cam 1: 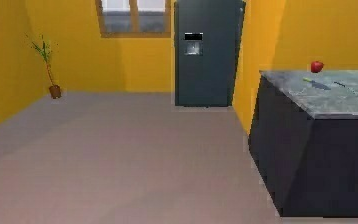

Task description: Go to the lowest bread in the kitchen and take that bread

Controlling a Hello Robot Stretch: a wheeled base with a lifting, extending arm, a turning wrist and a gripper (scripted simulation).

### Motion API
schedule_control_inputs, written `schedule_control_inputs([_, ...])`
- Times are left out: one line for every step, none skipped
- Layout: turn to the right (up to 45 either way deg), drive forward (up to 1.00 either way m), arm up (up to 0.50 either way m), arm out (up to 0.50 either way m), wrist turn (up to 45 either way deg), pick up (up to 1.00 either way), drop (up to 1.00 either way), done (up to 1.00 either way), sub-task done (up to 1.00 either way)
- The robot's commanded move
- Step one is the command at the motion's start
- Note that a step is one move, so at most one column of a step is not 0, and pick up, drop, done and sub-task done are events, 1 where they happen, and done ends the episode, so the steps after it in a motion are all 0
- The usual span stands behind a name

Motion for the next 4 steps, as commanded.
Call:
schedule_control_inputs([0.0,0.20,0.00,0.00,0.0,0.00,0.00,0.00,0.00])
schedule_control_inputs([-15.0,0.00,0.00,0.00,0.0,0.00,0.00,0.00,0.00])
schedule_control_inputs([0.0,1.00,0.00,0.00,0.0,0.00,0.00,0.00,0.00])
schedule_control_inputs([-45.0,0.00,0.00,0.00,0.0,0.00,0.00,0.00,0.00])
